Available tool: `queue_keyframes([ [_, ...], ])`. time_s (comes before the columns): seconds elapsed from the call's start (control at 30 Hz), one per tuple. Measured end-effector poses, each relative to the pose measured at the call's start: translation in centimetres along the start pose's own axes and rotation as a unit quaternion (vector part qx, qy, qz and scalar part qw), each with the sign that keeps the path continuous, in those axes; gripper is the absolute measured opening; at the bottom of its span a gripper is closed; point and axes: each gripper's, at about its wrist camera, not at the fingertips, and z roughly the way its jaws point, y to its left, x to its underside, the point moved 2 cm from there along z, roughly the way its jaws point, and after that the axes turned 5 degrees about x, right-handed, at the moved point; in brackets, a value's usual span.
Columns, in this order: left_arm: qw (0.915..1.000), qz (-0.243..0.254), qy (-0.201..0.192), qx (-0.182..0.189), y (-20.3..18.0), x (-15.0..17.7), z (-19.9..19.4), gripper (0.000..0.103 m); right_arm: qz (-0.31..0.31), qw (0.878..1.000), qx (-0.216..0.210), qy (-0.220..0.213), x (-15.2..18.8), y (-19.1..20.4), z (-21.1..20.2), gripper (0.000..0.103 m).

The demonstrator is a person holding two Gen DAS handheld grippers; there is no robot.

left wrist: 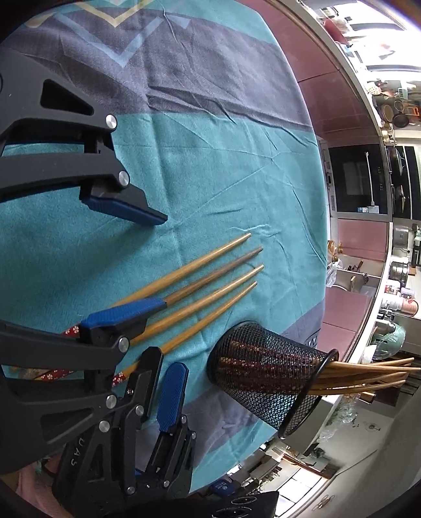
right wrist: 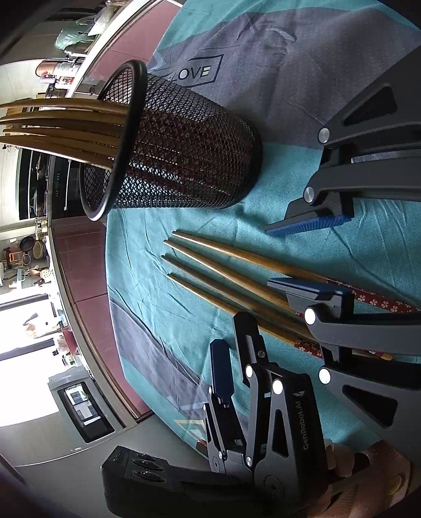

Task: Organize utensils
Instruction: 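Withdraw both grippers from the cup back over the remaining chopsticks, then close the left gripper on a chopstick while the right gripper grasps another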

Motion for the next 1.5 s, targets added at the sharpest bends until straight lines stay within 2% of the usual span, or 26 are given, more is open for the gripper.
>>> queue_keyframes([
  [0.33,0.9999,-0.002,0.008,-0.012,0.9,-0.6,0.4,0.022,0.0,1.0,0.013,-0.003,-0.8,-0.4,0.5,0.02],
  [0.47,0.9998,-0.007,0.01,-0.014,1.1,-0.9,0.6,0.014,0.007,1.0,0.017,-0.002,-1.1,-0.7,0.9,0.011],
  [0.7,0.9998,-0.018,0.006,-0.01,1.2,-0.8,0.5,0.012,0.039,0.999,0.0,-0.003,-1.2,-1.6,0.8,0.006],
  [0.9,0.9996,-0.029,0.002,-0.006,1.3,-0.3,-0.1,0.008,0.049,0.999,-0.004,-0.006,-0.9,-1.7,0.4,0.006],
  [1.5,0.9994,-0.022,-0.023,0.014,0.3,0.1,-3.3,0.008,0.055,0.997,-0.041,-0.033,-1.1,-1.5,-2.1,0.006],
])
